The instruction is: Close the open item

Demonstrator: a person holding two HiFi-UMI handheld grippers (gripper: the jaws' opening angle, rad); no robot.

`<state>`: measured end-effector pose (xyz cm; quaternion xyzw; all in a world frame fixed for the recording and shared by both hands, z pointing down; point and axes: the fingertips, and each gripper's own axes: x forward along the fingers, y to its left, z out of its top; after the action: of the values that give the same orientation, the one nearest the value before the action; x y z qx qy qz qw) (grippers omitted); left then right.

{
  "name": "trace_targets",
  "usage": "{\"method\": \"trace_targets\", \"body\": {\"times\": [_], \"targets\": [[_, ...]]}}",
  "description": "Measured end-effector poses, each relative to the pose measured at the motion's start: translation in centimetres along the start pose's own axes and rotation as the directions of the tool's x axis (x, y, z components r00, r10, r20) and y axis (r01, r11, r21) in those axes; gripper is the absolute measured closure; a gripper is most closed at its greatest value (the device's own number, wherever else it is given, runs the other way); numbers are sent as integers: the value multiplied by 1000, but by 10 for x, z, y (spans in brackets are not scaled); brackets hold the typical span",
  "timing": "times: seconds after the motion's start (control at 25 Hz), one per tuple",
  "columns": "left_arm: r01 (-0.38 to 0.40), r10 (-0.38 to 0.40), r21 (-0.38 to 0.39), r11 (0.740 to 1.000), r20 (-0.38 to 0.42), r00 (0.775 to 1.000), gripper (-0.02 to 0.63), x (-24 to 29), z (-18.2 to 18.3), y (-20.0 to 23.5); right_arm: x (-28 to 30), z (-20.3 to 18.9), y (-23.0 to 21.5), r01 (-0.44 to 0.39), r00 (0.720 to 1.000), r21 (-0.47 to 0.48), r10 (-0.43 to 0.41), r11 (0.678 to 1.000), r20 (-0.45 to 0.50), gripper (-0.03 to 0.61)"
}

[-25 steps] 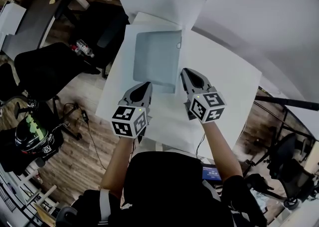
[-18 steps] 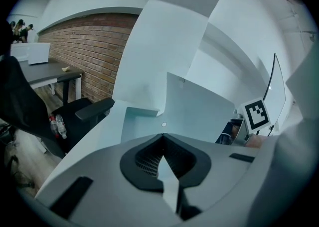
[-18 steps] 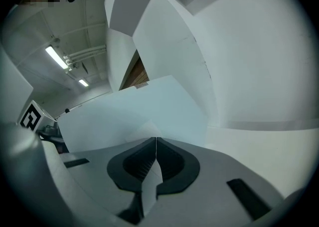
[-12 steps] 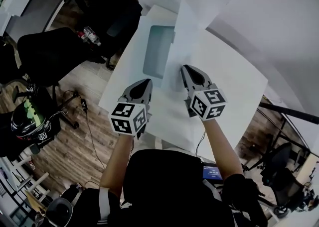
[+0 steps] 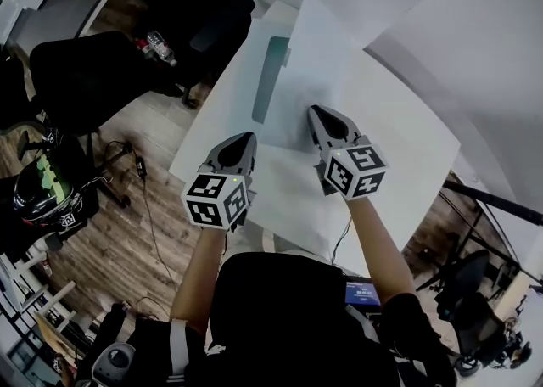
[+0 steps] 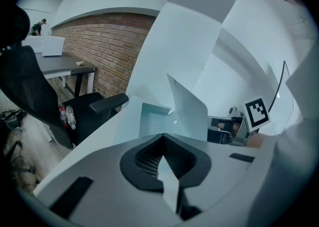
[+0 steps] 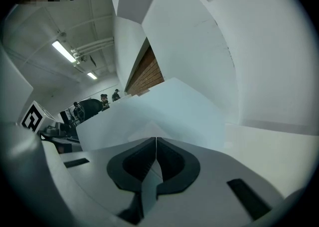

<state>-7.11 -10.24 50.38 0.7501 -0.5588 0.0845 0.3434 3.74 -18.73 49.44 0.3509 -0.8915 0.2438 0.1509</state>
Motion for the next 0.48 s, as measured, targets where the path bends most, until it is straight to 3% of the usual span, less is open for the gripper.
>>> {"method": "trace_targets", "body": {"times": [0.48], "targets": [[-28,28,-42,999,5,1000,603,-2,-4,23,23,4,15,-40,999,-39,39,998,-33,538]]}}
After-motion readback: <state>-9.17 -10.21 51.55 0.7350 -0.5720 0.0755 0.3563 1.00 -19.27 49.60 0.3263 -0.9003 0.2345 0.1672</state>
